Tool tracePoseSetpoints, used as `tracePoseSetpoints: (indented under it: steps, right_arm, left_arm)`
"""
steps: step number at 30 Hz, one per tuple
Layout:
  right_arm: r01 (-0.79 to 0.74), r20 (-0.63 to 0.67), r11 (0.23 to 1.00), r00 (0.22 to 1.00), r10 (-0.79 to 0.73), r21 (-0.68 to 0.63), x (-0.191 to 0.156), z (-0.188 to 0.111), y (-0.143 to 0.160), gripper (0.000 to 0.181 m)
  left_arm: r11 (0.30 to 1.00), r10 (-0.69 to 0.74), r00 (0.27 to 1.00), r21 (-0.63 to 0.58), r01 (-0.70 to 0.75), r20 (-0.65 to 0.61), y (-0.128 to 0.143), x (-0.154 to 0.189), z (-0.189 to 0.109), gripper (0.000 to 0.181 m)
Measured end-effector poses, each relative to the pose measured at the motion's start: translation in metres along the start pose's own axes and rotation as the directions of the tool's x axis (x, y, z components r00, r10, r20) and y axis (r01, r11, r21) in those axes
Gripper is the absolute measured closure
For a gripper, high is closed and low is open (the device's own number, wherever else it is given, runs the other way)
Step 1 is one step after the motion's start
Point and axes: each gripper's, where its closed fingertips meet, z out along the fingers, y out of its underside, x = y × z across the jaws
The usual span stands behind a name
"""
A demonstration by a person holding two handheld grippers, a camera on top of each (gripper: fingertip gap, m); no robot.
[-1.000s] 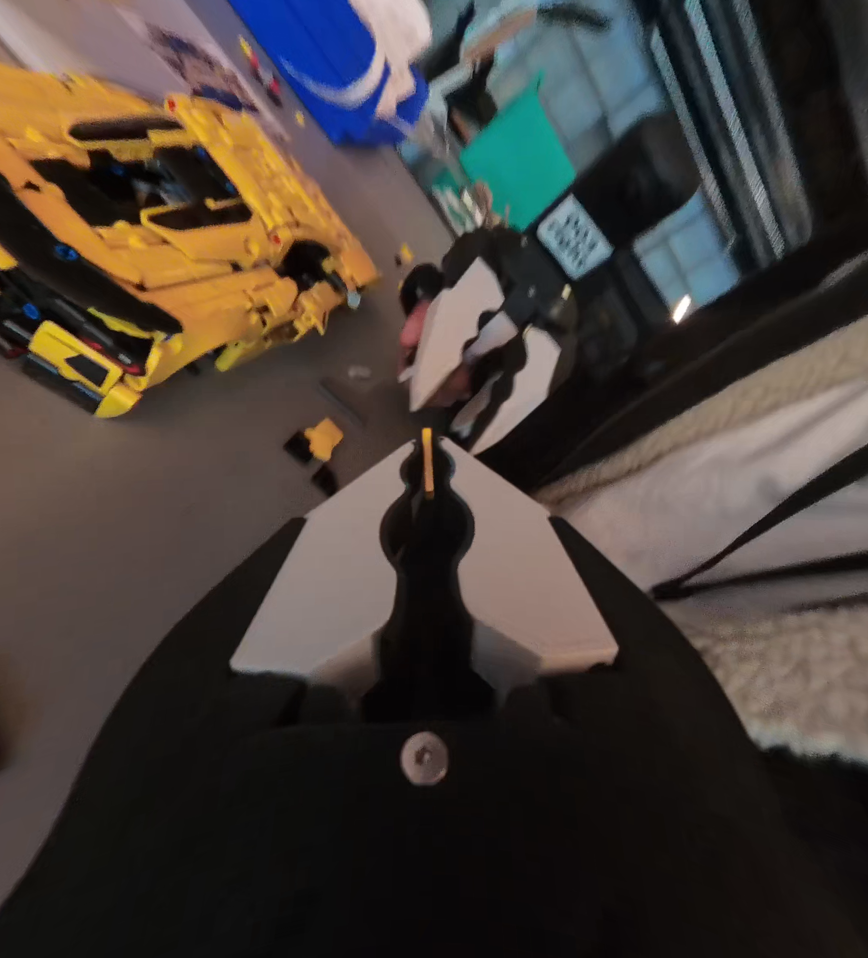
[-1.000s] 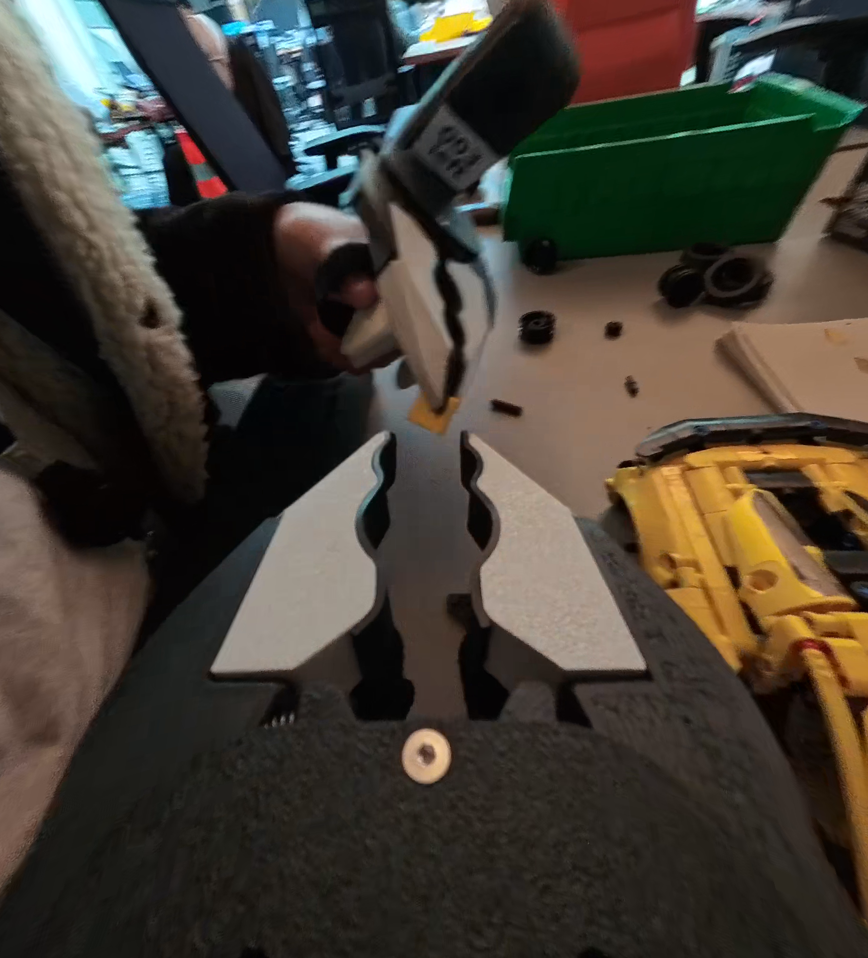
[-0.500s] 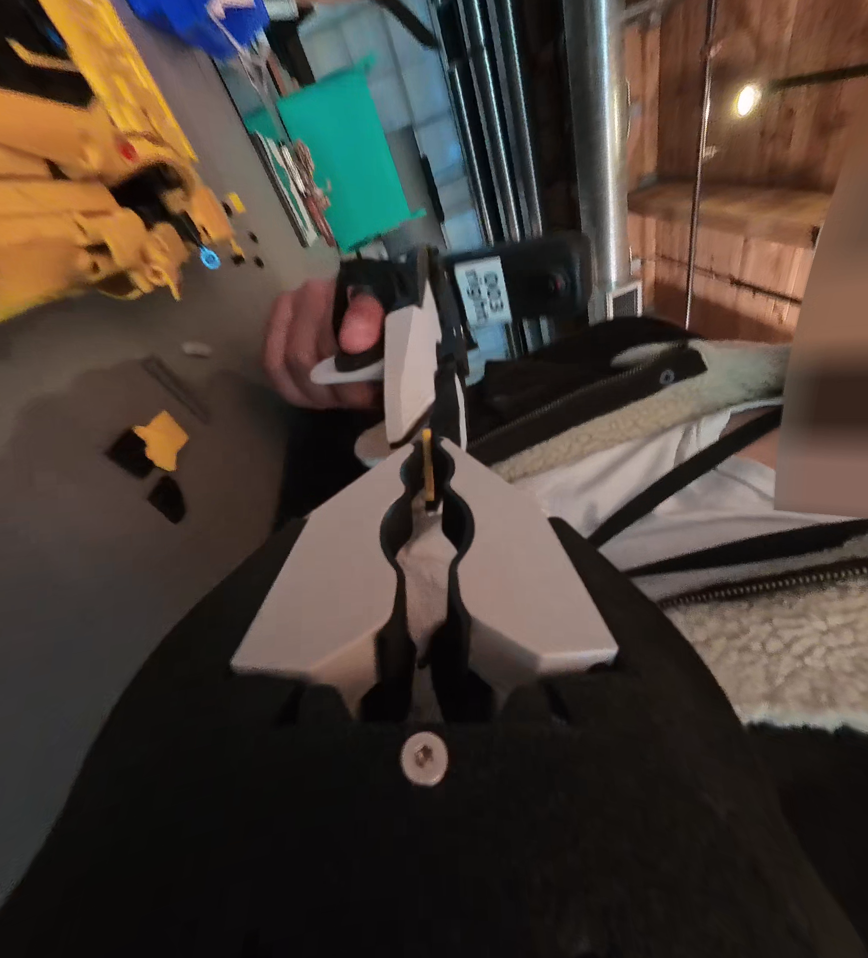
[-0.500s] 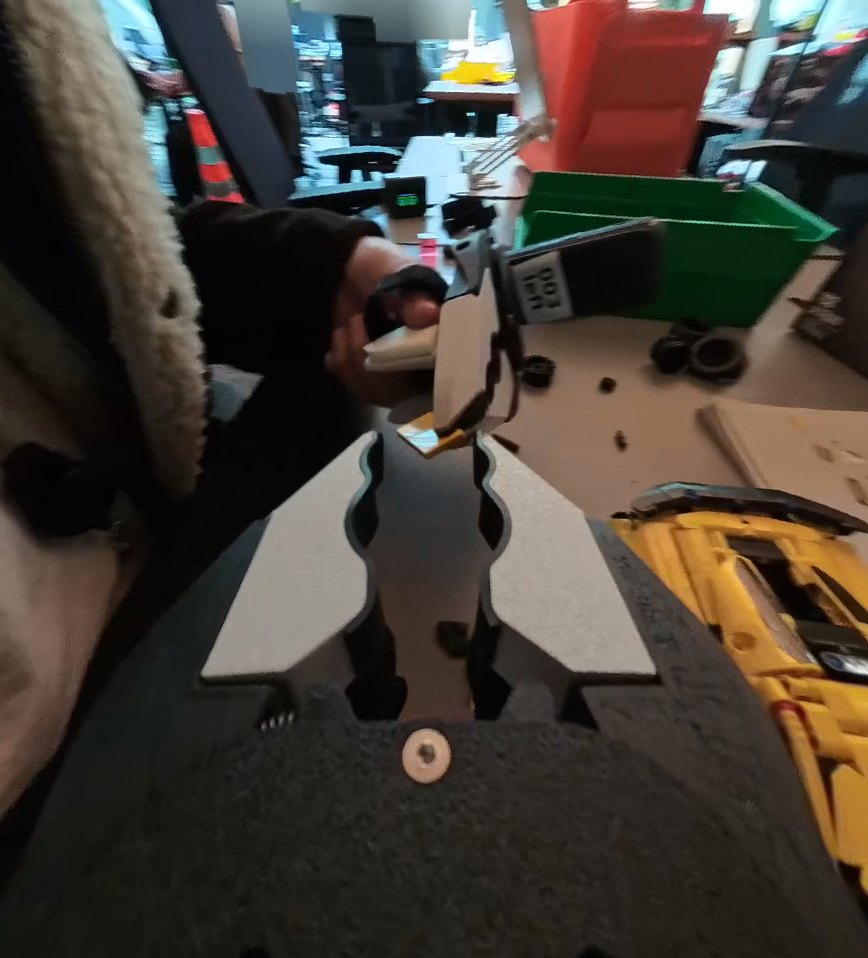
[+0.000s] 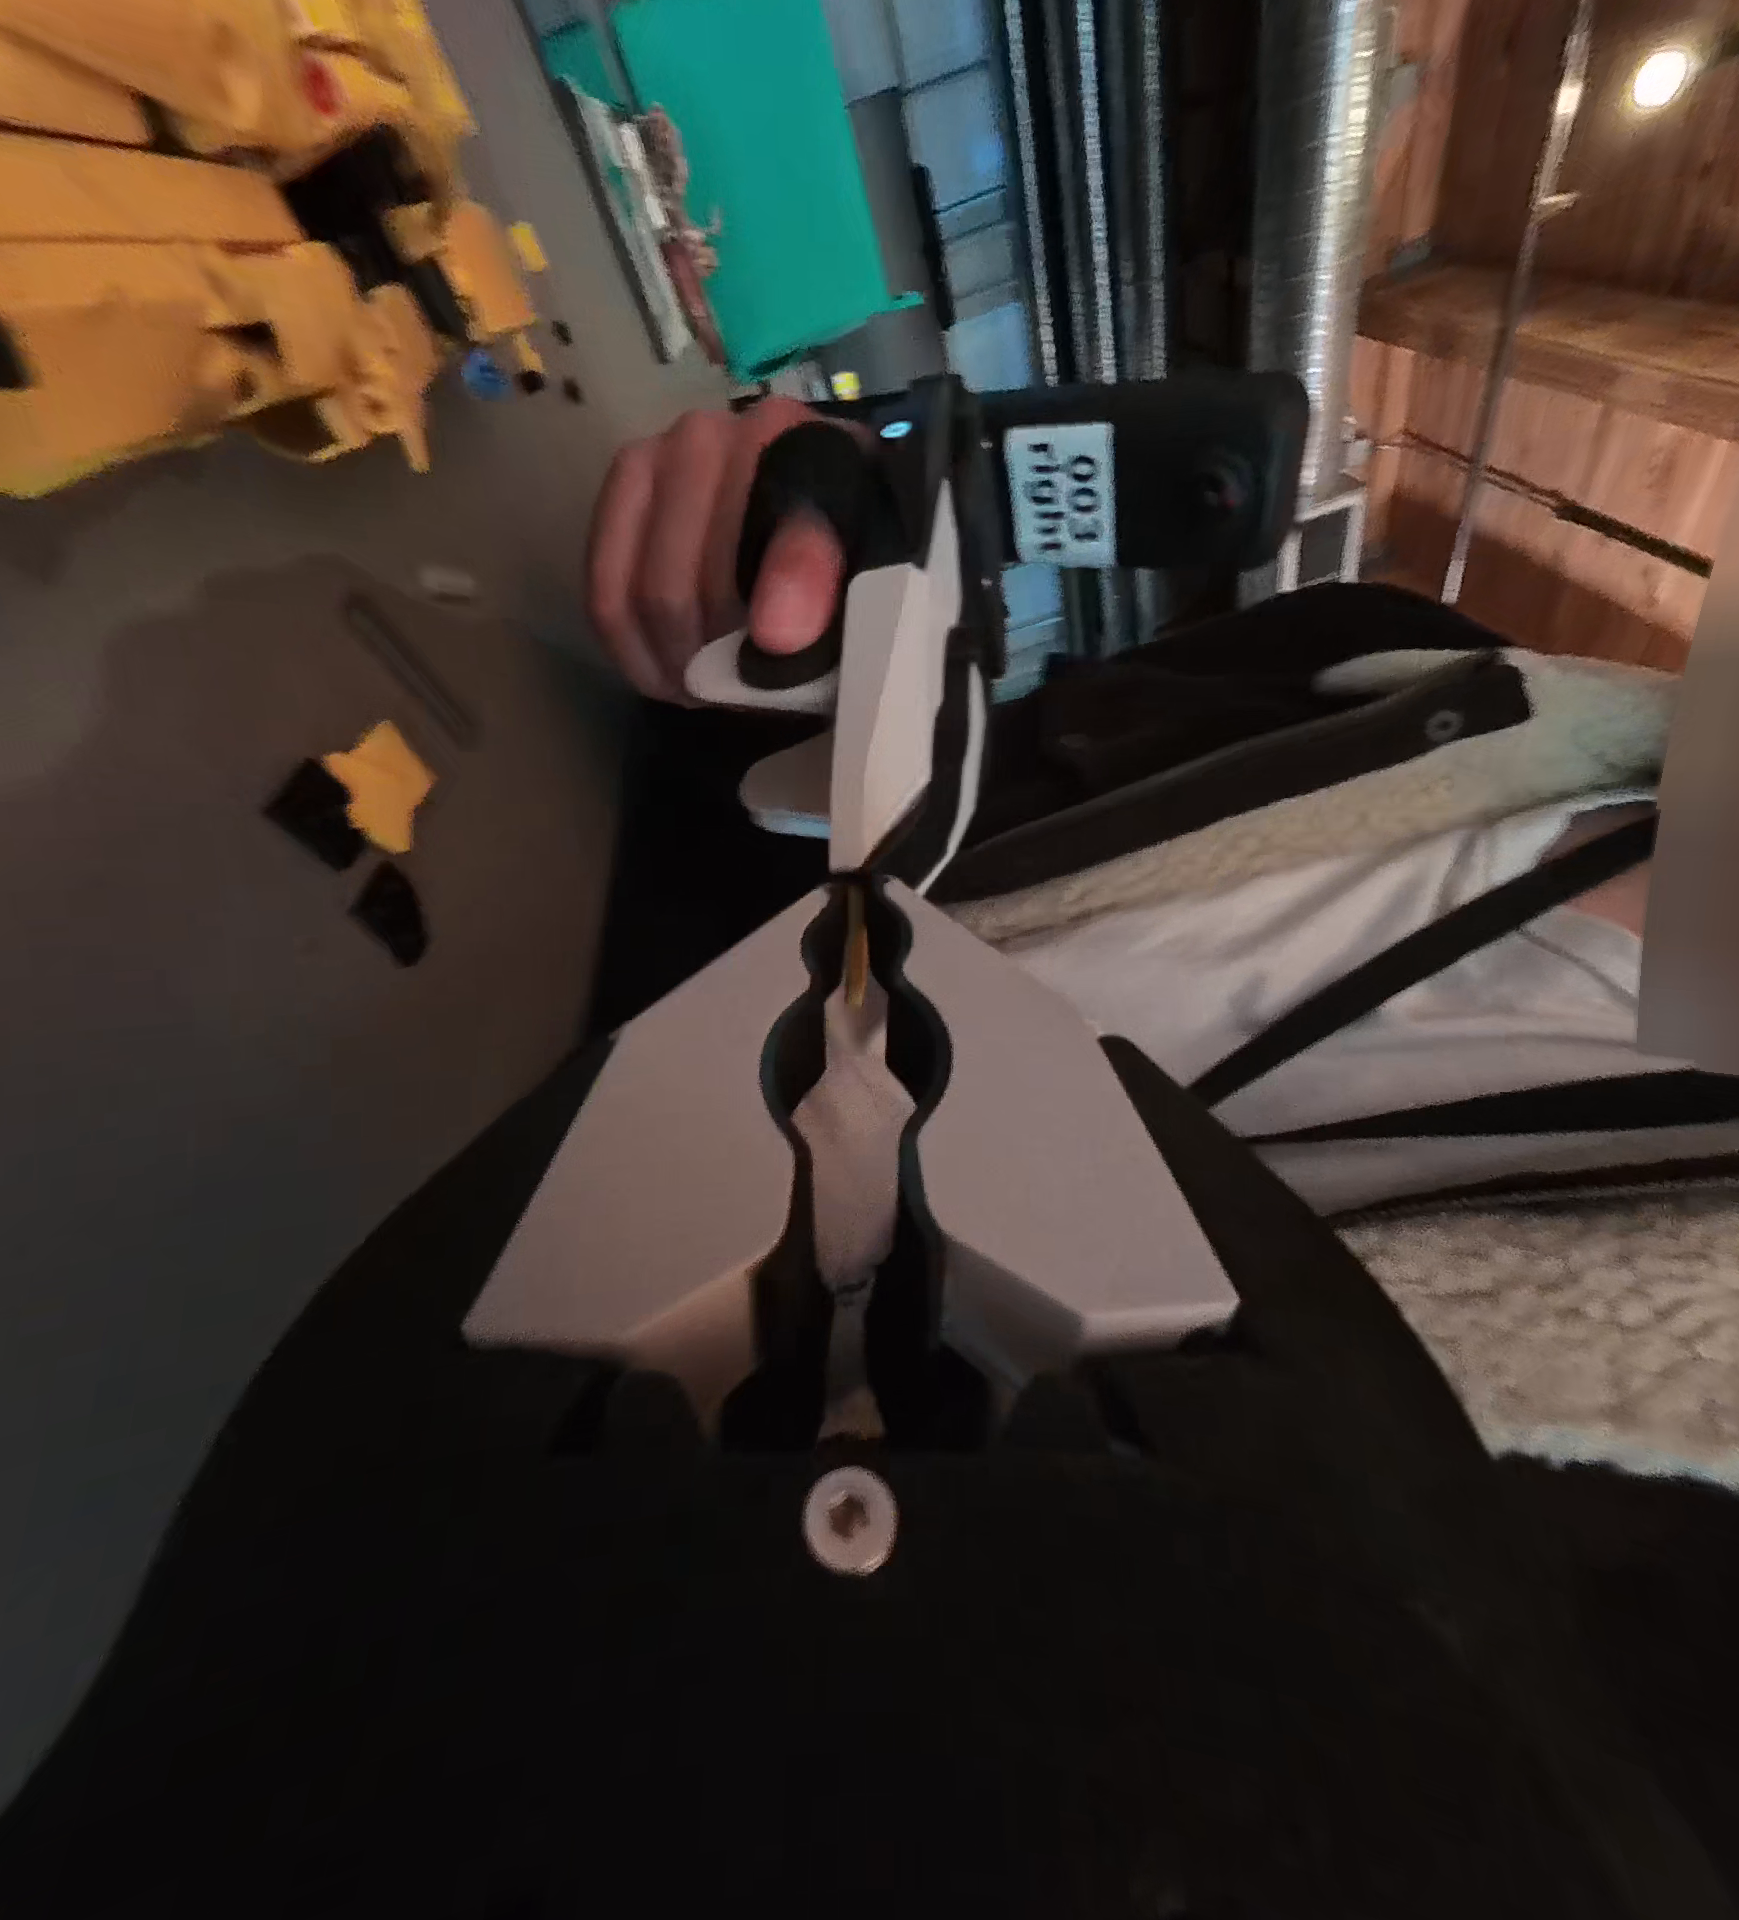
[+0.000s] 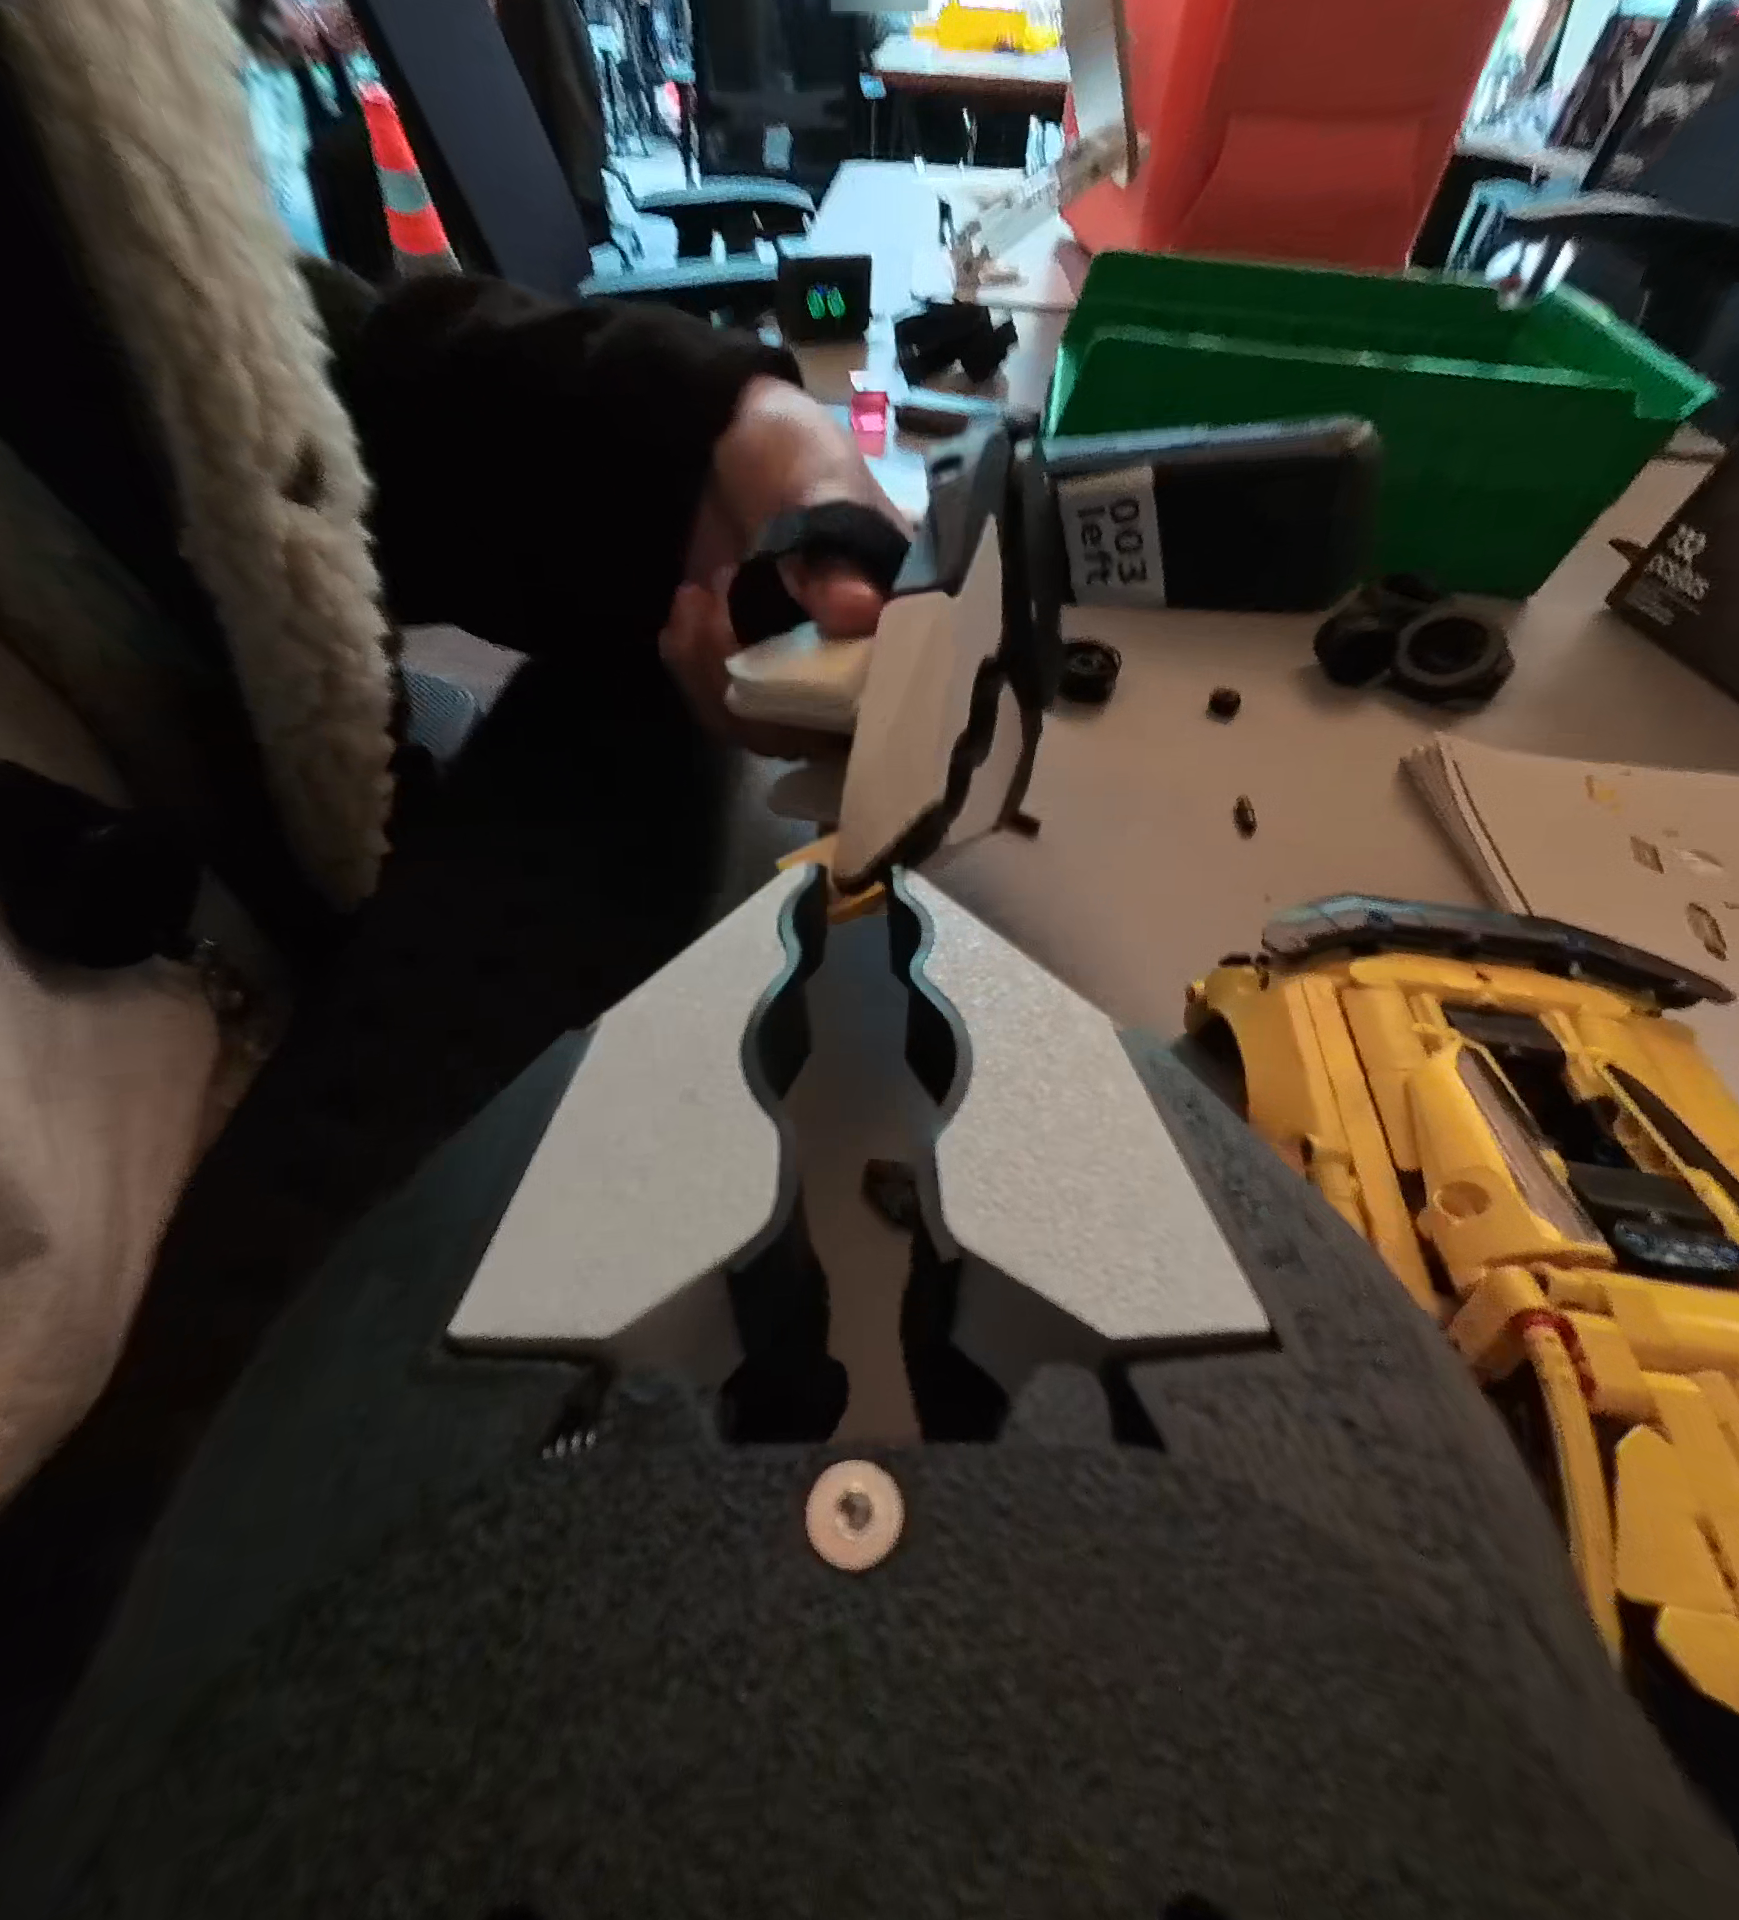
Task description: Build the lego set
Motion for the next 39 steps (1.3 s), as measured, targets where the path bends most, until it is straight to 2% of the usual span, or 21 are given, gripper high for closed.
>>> tracePoseSetpoints:
  steps: [2, 5, 7, 9, 13, 16, 18, 21, 23, 26, 29, 32, 34, 36, 39]
  right_arm:
    - [-0.033, -0.037, 0.993, 0.999, 0.030, -0.110, 0.007, 0.010, 0.021, 0.171]
    - [-0.118, -0.025, 0.950, 0.993, 0.116, -0.289, 0.002, 0.029, 0.056, 0.171]
    - [-0.110, -0.022, 0.916, 0.994, 0.110, -0.386, -0.003, 0.035, 0.074, 0.167]
    - [-0.060, -0.029, 0.890, 0.998, 0.052, -0.451, -0.005, 0.036, 0.086, 0.158]
    - [-0.036, -0.053, 0.888, 0.998, 0.014, -0.459, -0.003, 0.035, 0.086, 0.156]
    - [-0.066, -0.069, 0.887, 0.997, 0.038, -0.457, 0.001, 0.033, 0.087, 0.156]
    - [-0.080, -0.096, 0.894, 0.995, 0.042, -0.440, 0.007, 0.033, 0.084, 0.156]
    - [-0.094, -0.137, 0.912, 0.990, 0.042, -0.398, 0.016, 0.034, 0.074, 0.156]
    - [-0.103, -0.191, 0.934, 0.981, 0.038, -0.342, 0.026, 0.030, 0.063, 0.156]
    - [-0.101, -0.341, 0.979, 0.939, 0.035, -0.179, 0.056, 0.012, 0.037, 0.157]
    - [-0.070, -0.526, 0.997, 0.850, 0.043, -0.031, 0.095, -0.027, 0.013, 0.160]
    - [-0.141, -0.594, 0.990, 0.797, 0.107, -0.011, 0.118, -0.061, 0.009, 0.157]
    - [-0.219, -0.610, 0.976, 0.775, 0.167, -0.010, 0.125, -0.074, 0.010, 0.153]
    - [-0.254, -0.616, 0.967, 0.763, 0.198, -0.004, 0.129, -0.082, 0.009, 0.153]
    - [-0.265, -0.618, 0.964, 0.758, 0.207, -0.003, 0.134, -0.086, 0.005, 0.153]
  left_arm:
    - [0.999, 0.047, 0.986, -0.013, -0.046, 0.161, 0.001, -0.024, -0.007, 0.179]
    - [0.983, 0.137, 0.922, -0.167, -0.080, 0.363, 0.019, -0.059, -0.016, 0.179]
    - [0.967, 0.171, 0.887, -0.248, -0.067, 0.428, 0.027, -0.074, -0.019, 0.178]
    - [0.964, 0.170, 0.876, -0.259, -0.053, 0.451, 0.026, -0.082, -0.021, 0.178]
    - [0.943, 0.279, 0.825, -0.303, -0.138, 0.491, 0.020, -0.085, -0.027, 0.176]
    - [0.934, 0.344, 0.777, -0.275, -0.227, 0.528, 0.008, -0.078, -0.040, 0.151]
    - [0.920, 0.392, 0.737, -0.253, -0.300, 0.550, 0.004, -0.070, -0.054, 0.150]
    - [0.899, 0.422, 0.690, -0.173, -0.402, 0.588, 0.001, -0.048, -0.078, 0.151]
    - [0.867, 0.421, 0.645, -0.074, -0.492, 0.638, -0.002, -0.025, -0.102, 0.151]
    - [0.786, 0.352, 0.552, 0.081, -0.613, 0.756, 0.000, 0.008, -0.155, 0.151]
    - [0.734, 0.213, 0.443, 0.156, -0.661, 0.871, 0.021, 0.030, -0.215, 0.152]
    - [0.738, -0.012, 0.274, 0.193, -0.647, 0.962, 0.058, 0.034, -0.285, 0.151]
    - [0.762, -0.179, 0.181, 0.253, -0.596, 0.967, 0.092, 0.030, -0.330, 0.149]
    - [0.773, -0.296, 0.154, 0.331, -0.541, 0.943, 0.120, 0.024, -0.357, 0.148]
    - [0.739, -0.345, 0.167, 0.377, -0.558, 0.923, 0.133, 0.023, -0.368, 0.147]
